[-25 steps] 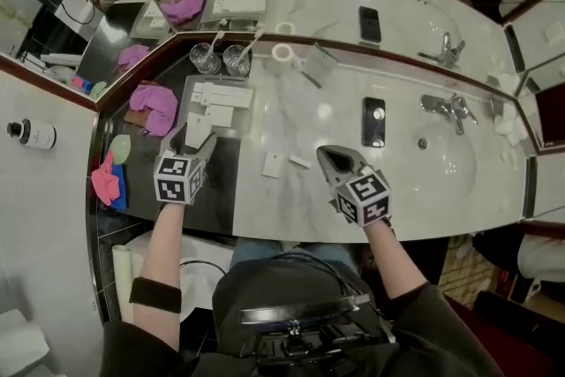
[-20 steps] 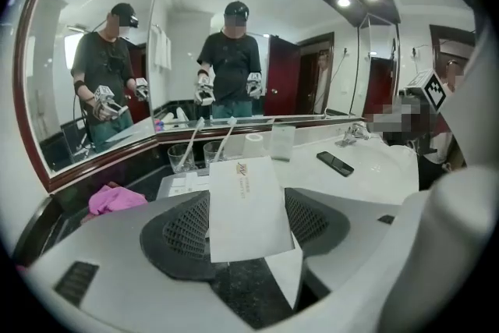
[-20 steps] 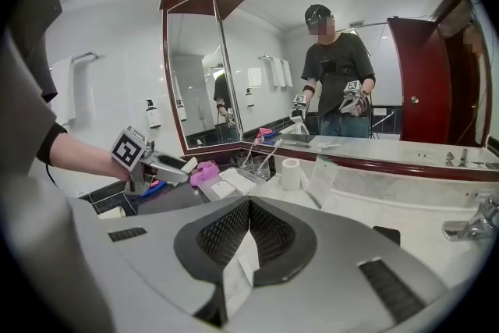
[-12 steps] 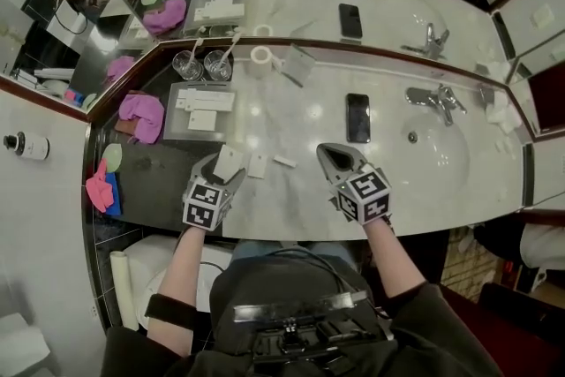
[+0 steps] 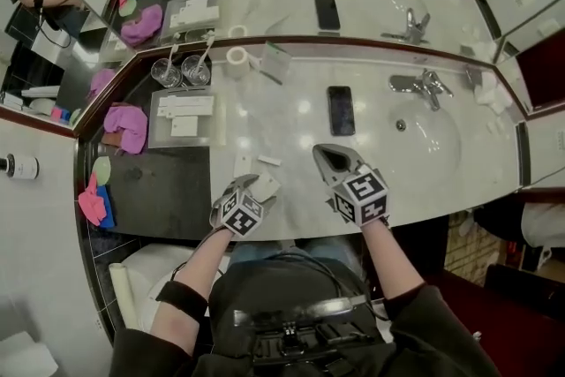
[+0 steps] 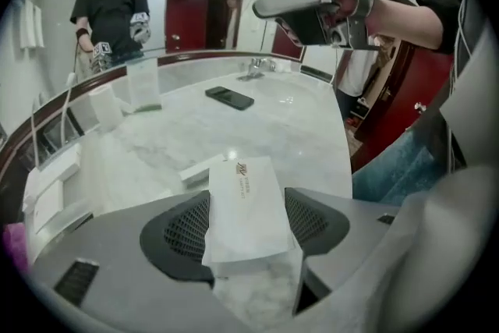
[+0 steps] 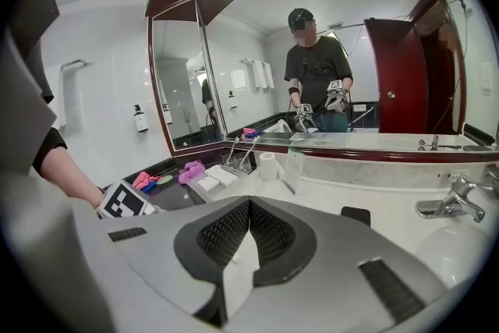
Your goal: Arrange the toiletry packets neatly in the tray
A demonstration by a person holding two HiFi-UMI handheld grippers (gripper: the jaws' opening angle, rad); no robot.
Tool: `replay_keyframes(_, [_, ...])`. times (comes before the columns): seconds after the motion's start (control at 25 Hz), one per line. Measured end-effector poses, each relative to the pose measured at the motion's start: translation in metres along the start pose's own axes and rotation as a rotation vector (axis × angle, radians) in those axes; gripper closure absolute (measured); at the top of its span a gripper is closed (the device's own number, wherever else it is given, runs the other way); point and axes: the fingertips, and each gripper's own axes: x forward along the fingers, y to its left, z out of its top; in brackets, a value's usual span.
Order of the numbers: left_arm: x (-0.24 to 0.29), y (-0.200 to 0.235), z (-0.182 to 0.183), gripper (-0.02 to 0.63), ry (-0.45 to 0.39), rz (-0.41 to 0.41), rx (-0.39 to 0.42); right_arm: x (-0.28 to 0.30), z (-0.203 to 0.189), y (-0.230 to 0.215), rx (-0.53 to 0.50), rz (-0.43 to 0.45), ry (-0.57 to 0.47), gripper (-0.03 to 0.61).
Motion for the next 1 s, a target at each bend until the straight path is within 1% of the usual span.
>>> replay_keyframes(0.08, [0.014, -0.01, 0.0, 0.312, 0.027, -0.017, 0.034, -0.005, -0.003, -0.003, 0.004, -0.009, 0.002, 0.563])
replay_keyframes(0.2, [0.031, -0.017, 0.0, 0.311, 0.057, -0.032, 0.057, -0.013, -0.007, -0.006, 0.006, -0.024, 0.004, 0.563])
replay_keyframes(0.52, [0.048, -0.007, 0.005, 0.305, 0.084, -0.019, 0.058, -0.029, -0.017, -0.018, 0.023, -0.063, 0.015, 0.563])
replay_keyframes(0.56, [0.049, -0.007, 0.004, 0.299, 0.086, -0.019, 0.056, -0.03, -0.018, -0.019, 0.025, -0.064, 0.016, 0.563])
replay_keyframes(0.6, [0.05, -0.007, 0.004, 0.261, 0.089, -0.023, 0.052, -0.031, -0.018, -0.018, 0.027, -0.064, 0.016, 0.563])
replay_keyframes(0.64, [0.05, -0.008, 0.003, 0.242, 0.09, -0.028, 0.048, -0.031, -0.018, -0.018, 0.029, -0.065, 0.016, 0.563])
replay_keyframes(0.72, [0.049, -0.009, 0.003, 0.242, 0.084, -0.03, 0.046, -0.031, -0.02, -0.02, 0.03, -0.071, 0.014, 0.563])
replay_keyframes(0.84, [0.043, -0.007, 0.006, 0.242, 0.065, -0.011, 0.05, -0.03, -0.022, -0.02, 0.03, -0.069, 0.013, 0.563])
replay_keyframes(1.0, [0.03, -0.004, 0.016, 0.244, 0.018, 0.004, 0.033, -0.025, -0.023, -0.017, 0.029, -0.061, 0.015, 0.563])
